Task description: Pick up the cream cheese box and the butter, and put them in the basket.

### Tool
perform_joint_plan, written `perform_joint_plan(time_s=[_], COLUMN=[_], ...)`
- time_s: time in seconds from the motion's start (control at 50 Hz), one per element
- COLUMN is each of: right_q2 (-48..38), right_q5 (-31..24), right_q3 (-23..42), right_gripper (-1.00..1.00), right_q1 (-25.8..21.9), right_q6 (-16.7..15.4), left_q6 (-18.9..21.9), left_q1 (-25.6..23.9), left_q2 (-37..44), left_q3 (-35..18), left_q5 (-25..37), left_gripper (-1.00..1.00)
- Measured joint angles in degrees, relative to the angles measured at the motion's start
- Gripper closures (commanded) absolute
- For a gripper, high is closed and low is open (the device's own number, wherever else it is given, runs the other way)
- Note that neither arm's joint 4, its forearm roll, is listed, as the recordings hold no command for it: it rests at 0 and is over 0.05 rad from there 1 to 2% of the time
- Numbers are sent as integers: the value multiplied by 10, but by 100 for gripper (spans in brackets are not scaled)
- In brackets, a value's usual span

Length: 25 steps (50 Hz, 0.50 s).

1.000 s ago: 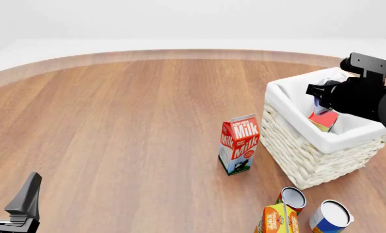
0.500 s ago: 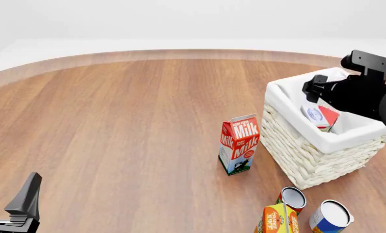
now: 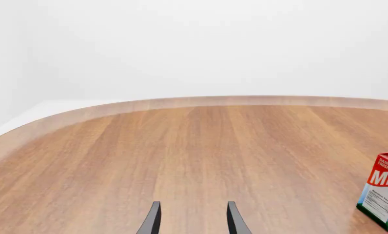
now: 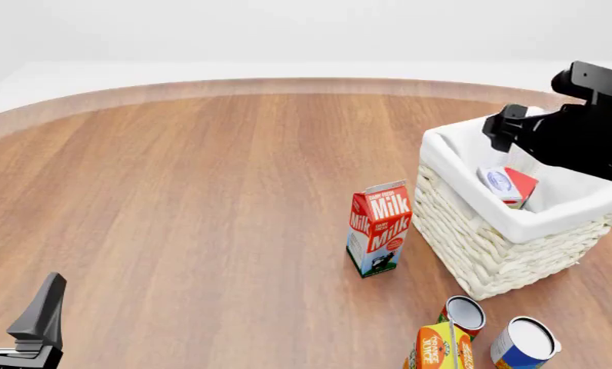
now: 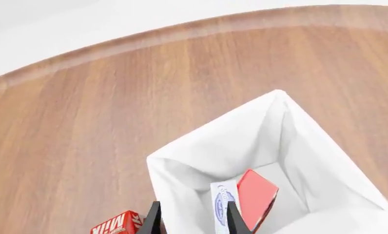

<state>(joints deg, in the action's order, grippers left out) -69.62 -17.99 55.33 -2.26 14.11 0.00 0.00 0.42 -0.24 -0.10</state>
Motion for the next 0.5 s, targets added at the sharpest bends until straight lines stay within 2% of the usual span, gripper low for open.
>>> perform_joint_plan(time_s=[0.26, 0.5], right_q2=[49, 117], right_q5=[-57, -131], right_q3=[47, 124], right_gripper=[-100, -100], right_q1=[-29, -92], right_q6=[-10, -31], left_q6=[0, 0], left_q1=[0, 0], left_q2=[0, 0], left_q3=[0, 0], left_q5=[0, 0], left_gripper=[-100, -100])
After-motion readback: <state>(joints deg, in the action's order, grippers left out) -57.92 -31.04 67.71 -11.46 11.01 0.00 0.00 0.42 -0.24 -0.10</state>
